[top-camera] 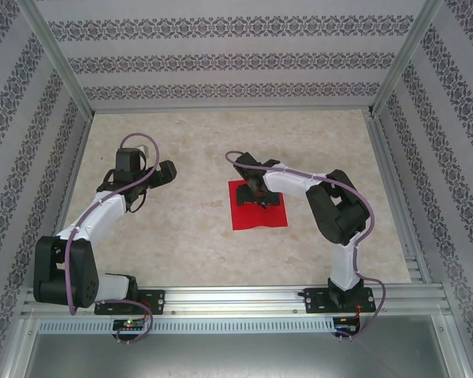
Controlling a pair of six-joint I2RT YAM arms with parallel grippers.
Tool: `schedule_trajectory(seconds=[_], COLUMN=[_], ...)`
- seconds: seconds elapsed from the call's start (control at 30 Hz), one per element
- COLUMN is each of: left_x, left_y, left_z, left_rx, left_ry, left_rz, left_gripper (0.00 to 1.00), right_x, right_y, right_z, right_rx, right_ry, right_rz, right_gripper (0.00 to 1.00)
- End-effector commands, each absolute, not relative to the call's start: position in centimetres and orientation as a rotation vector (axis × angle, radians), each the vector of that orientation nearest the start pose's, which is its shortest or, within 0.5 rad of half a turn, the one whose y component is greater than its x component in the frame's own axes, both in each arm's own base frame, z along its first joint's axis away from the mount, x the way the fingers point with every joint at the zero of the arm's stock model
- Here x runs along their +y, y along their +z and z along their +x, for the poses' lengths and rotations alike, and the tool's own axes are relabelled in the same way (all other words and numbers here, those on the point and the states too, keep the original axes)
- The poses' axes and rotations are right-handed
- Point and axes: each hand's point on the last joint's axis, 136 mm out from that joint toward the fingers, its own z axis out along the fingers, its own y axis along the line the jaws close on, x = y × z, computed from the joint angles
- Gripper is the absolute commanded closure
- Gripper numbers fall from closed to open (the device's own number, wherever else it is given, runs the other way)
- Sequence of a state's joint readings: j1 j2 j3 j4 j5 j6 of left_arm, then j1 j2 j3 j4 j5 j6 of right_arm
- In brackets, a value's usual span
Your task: Fold a paper plane with a square sheet of paper (pick it up from the middle)
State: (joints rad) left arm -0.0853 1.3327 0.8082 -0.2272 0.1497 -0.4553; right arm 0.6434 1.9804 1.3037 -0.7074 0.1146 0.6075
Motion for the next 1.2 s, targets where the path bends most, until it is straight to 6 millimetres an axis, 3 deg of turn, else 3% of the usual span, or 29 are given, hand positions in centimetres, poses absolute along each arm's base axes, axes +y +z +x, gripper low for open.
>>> schedule_trajectory(seconds=[0.0,0.13,0.4,0.47,0.57,0.83,1.07,1.17], left_x=[-5.9,-6.0,-7.1,-7.7,-9.0,-12.8,-16.6,-18.0], left_y=[13.1,13.0,12.0,11.7,11.1,9.9,9.5,9.7], left_z=[37.0,36.9,36.6,36.5,36.4,35.9,36.0,36.0], left_rx=[2.342,2.345,2.362,2.367,2.377,2.409,2.410,2.400], left_ry=[-0.466,-0.476,-0.554,-0.597,-0.687,-0.825,-0.919,-0.936], left_rz=[-0.382,-0.388,-0.408,-0.413,-0.414,-0.368,-0.296,-0.251], left_gripper=[0.00,0.00,0.03,0.06,0.11,0.19,0.28,0.31], right_x=[19.8,20.6,22.6,23.4,25.4,31.2,31.2,29.8], right_y=[-3.8,-2.6,-0.2,0.6,1.9,8.3,10.3,9.0], right_z=[30.6,31.2,32.5,32.8,33.0,33.3,33.1,32.9], right_rx=[3.048,3.021,2.940,2.915,2.887,2.652,2.487,2.521], right_ry=[-0.090,-0.023,0.167,0.243,0.411,1.002,1.256,1.207], right_rz=[0.004,0.010,0.083,0.095,0.079,0.006,0.032,0.071], right_gripper=[0.09,0.17,0.50,0.59,0.66,0.69,0.71,0.71])
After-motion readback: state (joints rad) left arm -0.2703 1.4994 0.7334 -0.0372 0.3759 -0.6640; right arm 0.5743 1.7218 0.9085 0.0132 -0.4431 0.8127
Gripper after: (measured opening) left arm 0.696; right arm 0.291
